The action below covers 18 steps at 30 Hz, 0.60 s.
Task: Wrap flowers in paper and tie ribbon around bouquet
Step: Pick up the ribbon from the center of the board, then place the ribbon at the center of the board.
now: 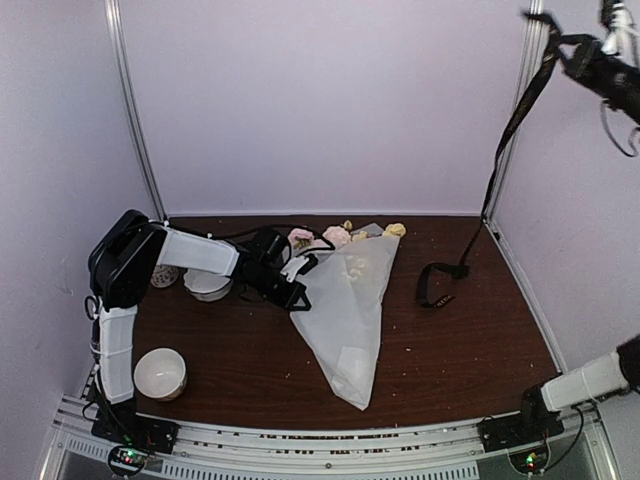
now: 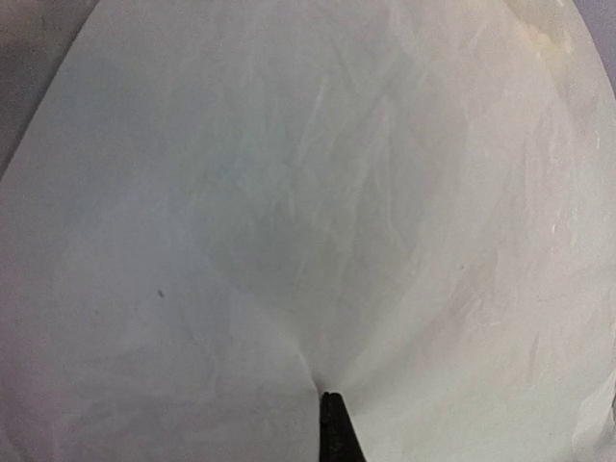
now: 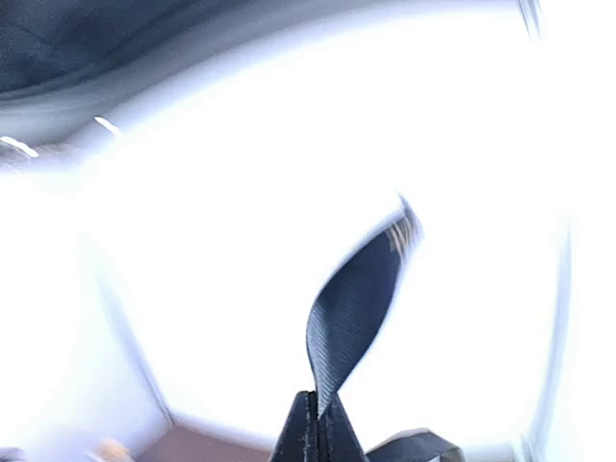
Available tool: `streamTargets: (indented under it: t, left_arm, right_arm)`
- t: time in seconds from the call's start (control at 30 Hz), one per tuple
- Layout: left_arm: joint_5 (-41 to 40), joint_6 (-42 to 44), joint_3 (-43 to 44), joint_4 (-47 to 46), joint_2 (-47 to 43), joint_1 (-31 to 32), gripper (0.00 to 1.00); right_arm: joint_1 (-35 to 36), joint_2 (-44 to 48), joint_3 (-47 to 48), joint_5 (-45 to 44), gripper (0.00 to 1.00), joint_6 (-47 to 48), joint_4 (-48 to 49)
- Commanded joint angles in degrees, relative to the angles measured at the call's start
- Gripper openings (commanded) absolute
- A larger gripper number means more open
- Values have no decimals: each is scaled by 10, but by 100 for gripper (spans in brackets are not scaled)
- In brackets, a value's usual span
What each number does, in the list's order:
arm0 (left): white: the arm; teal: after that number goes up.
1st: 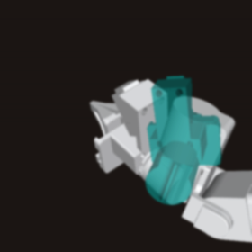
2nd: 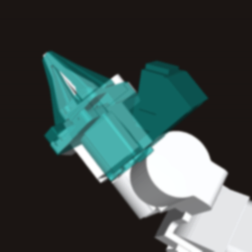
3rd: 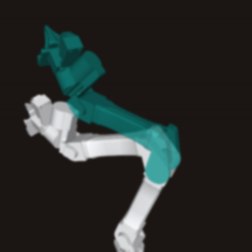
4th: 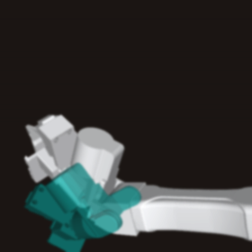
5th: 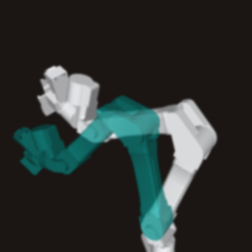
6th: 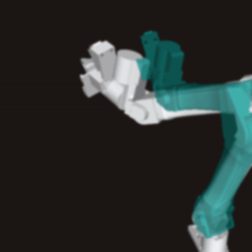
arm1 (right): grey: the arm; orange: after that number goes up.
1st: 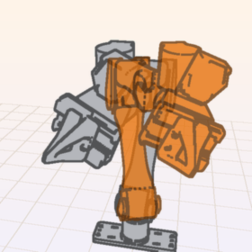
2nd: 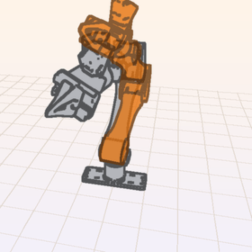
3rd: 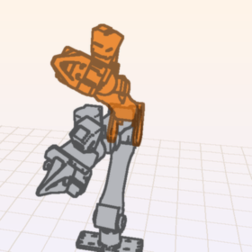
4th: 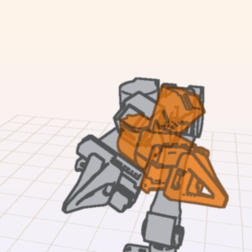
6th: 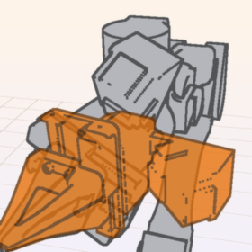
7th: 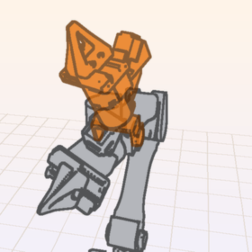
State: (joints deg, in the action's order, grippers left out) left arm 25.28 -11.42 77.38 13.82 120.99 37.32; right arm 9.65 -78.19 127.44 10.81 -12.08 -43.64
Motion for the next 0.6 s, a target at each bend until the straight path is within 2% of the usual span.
streamTargets:
  t: [0.0, 0.2, 0.37, 0.47, 0.57]
  left_arm:
    - [-8, 11, 10, 13, 8, -4, 0]
    - [-12, 14, 8, 16, 5, -4, 0]
    - [-17, 14, 10, 17, 7, -5, 0]
    - [-26, 15, 11, 21, 7, -5, 0]
    - [-23, 14, 11, 19, 9, -9, 0]
  right_arm:
    - [8, 121, -163, 131, 0, -27, 182]
    - [8, 119, -204, 148, 0, -20, 142]
    - [39, 122, -356, 170, 0, -44, 146]
    - [125, 109, -455, 170, 0, -24, 146]
    - [292, 57, -510, 142, 0, 39, 110]
